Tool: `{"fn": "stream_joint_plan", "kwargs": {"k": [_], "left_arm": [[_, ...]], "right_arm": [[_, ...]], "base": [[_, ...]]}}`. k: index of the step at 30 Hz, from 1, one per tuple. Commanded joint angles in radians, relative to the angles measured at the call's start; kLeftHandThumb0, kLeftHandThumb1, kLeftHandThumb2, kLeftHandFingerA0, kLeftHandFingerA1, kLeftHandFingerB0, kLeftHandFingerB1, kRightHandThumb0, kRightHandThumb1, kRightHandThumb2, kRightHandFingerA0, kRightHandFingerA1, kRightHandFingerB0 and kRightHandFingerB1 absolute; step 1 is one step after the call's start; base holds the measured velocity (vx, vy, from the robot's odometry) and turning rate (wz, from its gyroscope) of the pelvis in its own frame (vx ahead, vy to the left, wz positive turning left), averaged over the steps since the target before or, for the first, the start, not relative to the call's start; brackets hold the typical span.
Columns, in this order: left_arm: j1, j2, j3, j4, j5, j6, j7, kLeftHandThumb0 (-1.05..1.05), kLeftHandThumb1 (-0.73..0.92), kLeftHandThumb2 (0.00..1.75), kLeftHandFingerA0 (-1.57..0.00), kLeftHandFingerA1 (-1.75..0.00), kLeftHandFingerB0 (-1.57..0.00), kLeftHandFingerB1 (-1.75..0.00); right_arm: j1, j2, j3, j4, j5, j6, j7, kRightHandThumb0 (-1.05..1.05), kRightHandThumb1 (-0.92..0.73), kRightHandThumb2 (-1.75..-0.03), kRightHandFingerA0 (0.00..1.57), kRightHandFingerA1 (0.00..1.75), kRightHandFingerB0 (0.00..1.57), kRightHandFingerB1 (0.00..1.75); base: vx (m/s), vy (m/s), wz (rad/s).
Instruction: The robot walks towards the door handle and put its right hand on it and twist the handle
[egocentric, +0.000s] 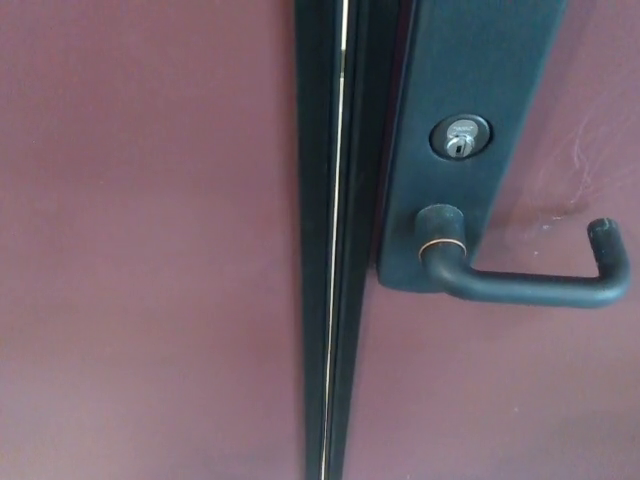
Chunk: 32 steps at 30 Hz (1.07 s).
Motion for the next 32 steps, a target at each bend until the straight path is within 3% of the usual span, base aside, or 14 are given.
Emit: {"fn": "stream_joint_plan", "kwargs": {"k": [1, 5, 6, 10, 11, 12, 13, 17, 18, 26, 27, 30, 32], "left_arm": [[0.028, -0.022, 0.017, -0.001, -0.023, -0.016, -0.001, -0.27, 0.68, 0.6, -0.46, -0.44, -0.37, -0.39], [0.028, -0.022, 0.018, 0.0, -0.023, -0.016, -0.001, -0.27, 0.68, 0.6, -0.46, -0.44, -0.37, -0.39], [0.028, -0.026, 0.015, -0.002, -0.021, -0.016, 0.001, -0.27, 0.68, 0.6, -0.46, -0.44, -0.37, -0.39], [0.029, -0.032, 0.011, -0.004, -0.017, -0.017, 0.004, -0.27, 0.68, 0.6, -0.46, -0.44, -0.37, -0.39], [0.018, -0.029, 0.01, 0.0, -0.016, -0.01, -0.001, -0.27, 0.68, 0.6, -0.44, -0.43, -0.37, -0.39], [0.004, -0.025, 0.01, 0.006, -0.015, -0.002, -0.007, -0.27, 0.68, 0.6, -0.44, -0.43, -0.37, -0.39], [0.004, -0.022, 0.004, 0.003, -0.009, -0.004, -0.005, -0.27, 0.68, 0.6, -0.44, -0.43, -0.38, -0.39], [0.004, -0.021, 0.004, 0.003, -0.008, -0.005, -0.005, -0.27, 0.68, 0.6, -0.44, -0.43, -0.38, -0.39], [0.011, -0.024, -0.006, -0.005, 0.003, -0.023, 0.007, -0.28, 0.67, 0.6, -0.44, -0.43, -0.38, -0.39], [-0.007, -0.032, -0.006, -0.01, 0.001, -0.02, 0.006, -0.28, 0.67, 0.59, -0.45, -0.44, -0.38, -0.39], [-0.007, -0.031, -0.006, -0.012, 0.001, -0.018, 0.006, -0.28, 0.67, 0.59, -0.45, -0.44, -0.38, -0.39], [-0.007, -0.031, -0.012, -0.012, 0.007, -0.013, 0.003, -0.27, 0.67, 0.59, -0.45, -0.44, -0.38, -0.39], [-0.008, -0.031, -0.013, -0.011, 0.008, -0.012, 0.001, -0.27, 0.68, 0.6, -0.45, -0.44, -0.38, -0.39]], "right_arm": [[-0.398, 0.095, 0.325, 0.871, -0.299, -0.145, -0.528, -0.83, -0.57, -0.68, 0.06, 0.21, 0.1, 0.21], [-0.415, 0.085, 0.342, 0.915, -0.287, -0.163, -0.541, -0.83, -0.57, -0.68, 0.06, 0.21, 0.1, 0.21], [-0.416, 0.096, 0.354, 0.967, -0.29, -0.176, -0.576, -0.82, -0.54, -0.93, 0.0, 0.22, 0.18, 0.26], [-0.427, 0.109, 0.38, 1.062, -0.289, -0.203, -0.634, -0.82, -0.54, -0.93, 0.0, 0.22, 0.18, 0.26], [-0.418, 0.105, 0.402, 1.107, -0.308, -0.199, -0.668, -0.83, -0.6, -0.93, 0.05, 0.31, 0.11, 0.37], [-0.405, 0.102, 0.428, 1.158, -0.333, -0.191, -0.71, -0.83, -0.6, -0.93, 0.05, 0.31, 0.11, 0.37], [-0.401, 0.097, 0.445, 1.183, -0.339, -0.197, -0.731, -0.8, -0.74, -0.64, 0.11, 0.24, 0.19, 0.28], [-0.415, 0.089, 0.468, 1.22, -0.322, -0.216, -0.746, -0.8, -0.74, -0.64, 0.11, 0.24, 0.19, 0.28], [-0.419, 0.086, 0.486, 1.232, -0.332, -0.206, -0.767, -0.38, -0.37, -0.98, 0.0, 0.49, 0.0, 0.45], [-0.441, 0.058, 0.546, 1.291, -0.312, -0.242, -0.747, -0.38, -0.37, -0.98, 0.0, 0.49, 0.0, 0.46], [-0.446, 0.058, 0.557, 1.298, -0.313, -0.243, -0.747, -0.8, -0.74, -0.63, 0.13, 0.27, 0.17, 0.27], [-0.459, 0.054, 0.577, 1.318, -0.302, -0.249, -0.729, -0.84, -0.7, -0.68, 0.09, 0.25, 0.15, 0.26], [-0.459, 0.053, 0.58, 1.323, -0.297, -0.252, -0.727, -0.81, -0.76, -0.63, 0.09, 0.26, 0.15, 0.27]], "base": [[0.0, 0.0, 0.0], [0.0, 0.0, 0.0], [0.0, 0.0, 0.0], [0.0, 0.0, 0.0], [0.0, 0.0, 0.0], [0.0, 0.0, 0.0], [0.0, 0.0, 0.0], [0.0, 0.0, 0.0], [0.0, 0.0, 0.0], [0.0, 0.0, 0.0], [0.0, 0.0, 0.0], [0.0, 0.0, 0.0], [0.0, 0.0, 0.0]]}}
